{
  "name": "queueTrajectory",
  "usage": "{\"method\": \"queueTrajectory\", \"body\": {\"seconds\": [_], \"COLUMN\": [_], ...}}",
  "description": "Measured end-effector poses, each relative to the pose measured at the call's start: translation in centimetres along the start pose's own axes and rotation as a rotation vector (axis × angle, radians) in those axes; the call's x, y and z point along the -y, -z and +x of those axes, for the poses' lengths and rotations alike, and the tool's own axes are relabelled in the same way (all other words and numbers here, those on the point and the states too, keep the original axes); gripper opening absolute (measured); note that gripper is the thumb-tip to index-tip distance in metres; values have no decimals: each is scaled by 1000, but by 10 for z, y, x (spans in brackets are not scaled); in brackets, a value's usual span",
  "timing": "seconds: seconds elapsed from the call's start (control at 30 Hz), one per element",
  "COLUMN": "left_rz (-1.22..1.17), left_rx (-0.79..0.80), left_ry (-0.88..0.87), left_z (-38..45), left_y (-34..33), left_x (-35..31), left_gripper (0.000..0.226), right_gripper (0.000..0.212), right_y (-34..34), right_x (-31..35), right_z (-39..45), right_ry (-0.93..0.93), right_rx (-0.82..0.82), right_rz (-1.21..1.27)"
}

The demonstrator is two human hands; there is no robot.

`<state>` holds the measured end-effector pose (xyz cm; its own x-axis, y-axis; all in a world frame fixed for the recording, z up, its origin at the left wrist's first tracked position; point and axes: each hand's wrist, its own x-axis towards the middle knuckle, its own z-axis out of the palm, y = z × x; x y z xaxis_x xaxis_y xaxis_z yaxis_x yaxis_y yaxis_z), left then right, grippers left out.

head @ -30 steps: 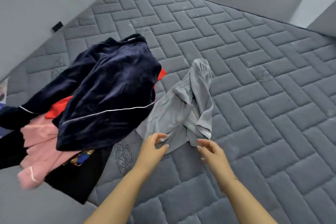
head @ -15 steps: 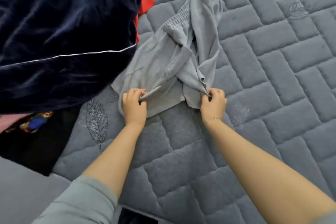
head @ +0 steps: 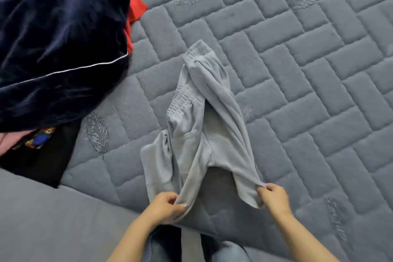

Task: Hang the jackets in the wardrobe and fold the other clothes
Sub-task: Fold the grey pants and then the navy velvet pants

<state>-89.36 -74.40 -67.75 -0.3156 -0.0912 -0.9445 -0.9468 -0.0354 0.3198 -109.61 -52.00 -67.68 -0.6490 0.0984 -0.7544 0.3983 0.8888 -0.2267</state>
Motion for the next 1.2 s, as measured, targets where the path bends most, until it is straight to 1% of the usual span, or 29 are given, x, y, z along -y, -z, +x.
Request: {"method": "queueTrajectory", "body": {"seconds": [0.03,0.07,0.1,0.13,0.17,0.2,0.27,0.33,0.37,0.4,0.43,0.5,0.53,0.57,0.6,0.63,0.7,0.73,0.8,0.83,0.87,0.9,0.97,1.0,1.03,1.07,1.13,1.17,1.2], "left_rz": [-42,-112,-211,-323,-433,-531,-644,-607,-566,-521,-477,-413,-406,-429,-461,-472,-402,-359,-267,-213,-157,-111,-100,-132,-213,-326,-520,-548,-528], "left_rx": [37,11,-82,-204,-325,-406,-486,-497,-504,-524,-565,-646,-666,-675,-672,-658,-637,-645,-671,-647,-584,-486,-302,-286,-326,-409,-525,-542,-525], "left_ry": [53,71,58,32,-5,-57,-177,-182,-159,-130,-117,-195,-257,-310,-344,-360,-380,-392,-407,-421,-438,-447,-423,-420,-437,-455,-437,-404,-368], "left_z": [-6,-9,-8,-7,-5,-1,16,39,49,57,63,69,67,63,59,54,43,37,23,17,11,8,5,6,9,13,24,31,38], "left_y": [-7,-10,-9,-5,2,10,26,40,44,47,48,51,53,57,61,66,72,73,72,71,69,67,62,61,61,63,69,72,75], "left_x": [-2,-5,-9,-18,-30,-44,-74,-101,-111,-118,-121,-115,-106,-96,-85,-73,-51,-44,-33,-29,-27,-25,-26,-29,-36,-46,-70,-80,-89], "left_gripper": [7,23,39,51,56,59,74,88,85,76,63,40,31,24,18,14,8,8,21,25,26,23,13,16,23,27,27,26,26], "right_gripper": [14,7,28,43,50,51,47,47,51,58,65,77,79,76,71,67,62,58,49,46,44,42,38,33,25,20,23,21,21], "right_y": [6,11,14,17,19,20,17,6,0,-6,-13,-25,-29,-32,-32,-30,-24,-19,-10,-4,3,11,22,26,28,29,21,12,1], "right_x": [-4,-5,-4,0,11,25,63,106,131,153,174,207,219,228,233,234,221,207,168,147,130,116,104,104,108,113,131,141,152], "right_z": [-5,-8,-7,-6,-7,-5,3,16,21,27,34,47,51,54,54,53,46,40,24,14,3,-6,-17,-20,-22,-23,-22,-19,-15], "right_ry": [-50,-61,-24,54,156,267,474,655,750,839,922,1066,1100,1109,1101,1088,1040,1017,985,957,909,852,746,722,719,736,878,994,1106], "right_rx": [45,62,49,21,-19,-45,-62,-61,-55,-42,-32,-41,-42,-39,-24,2,70,91,137,185,237,276,321,299,237,147,-74,-117,-98], "right_rz": [-49,-91,-116,-122,-104,-81,-26,3,-7,-41,-128,-487,-679,-821,-899,-923,-924,-952,-1069,-1119,-1156,-1194,-1258,-1246,-1167,-1018,-682,-551,-484]}}
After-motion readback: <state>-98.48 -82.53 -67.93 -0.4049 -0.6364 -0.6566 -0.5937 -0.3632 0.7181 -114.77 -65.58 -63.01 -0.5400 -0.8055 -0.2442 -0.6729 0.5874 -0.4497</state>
